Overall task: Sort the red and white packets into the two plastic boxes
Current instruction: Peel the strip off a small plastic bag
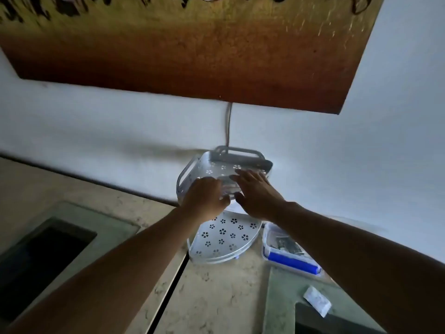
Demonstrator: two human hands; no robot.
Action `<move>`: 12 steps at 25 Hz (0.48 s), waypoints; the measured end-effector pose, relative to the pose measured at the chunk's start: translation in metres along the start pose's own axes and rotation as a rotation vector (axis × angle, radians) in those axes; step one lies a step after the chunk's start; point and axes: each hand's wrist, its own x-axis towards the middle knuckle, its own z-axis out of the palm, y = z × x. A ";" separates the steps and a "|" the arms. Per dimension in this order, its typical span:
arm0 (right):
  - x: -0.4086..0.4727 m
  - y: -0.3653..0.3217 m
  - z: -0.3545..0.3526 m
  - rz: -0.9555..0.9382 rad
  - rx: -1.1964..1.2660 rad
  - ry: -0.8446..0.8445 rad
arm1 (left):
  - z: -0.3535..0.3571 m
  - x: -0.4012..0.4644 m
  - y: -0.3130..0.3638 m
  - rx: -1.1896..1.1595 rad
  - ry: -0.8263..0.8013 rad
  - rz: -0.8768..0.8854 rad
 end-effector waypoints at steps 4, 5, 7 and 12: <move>0.000 -0.005 0.002 -0.042 0.018 -0.007 | 0.008 -0.005 -0.007 -0.145 -0.021 -0.062; -0.002 -0.006 0.001 -0.037 0.033 -0.001 | 0.009 -0.005 -0.009 -0.153 -0.003 -0.049; -0.008 -0.010 -0.006 -0.028 0.041 0.039 | 0.005 -0.008 -0.010 -0.168 0.031 -0.047; -0.023 -0.027 -0.045 0.015 0.132 0.142 | -0.024 -0.018 0.005 -0.196 0.111 -0.049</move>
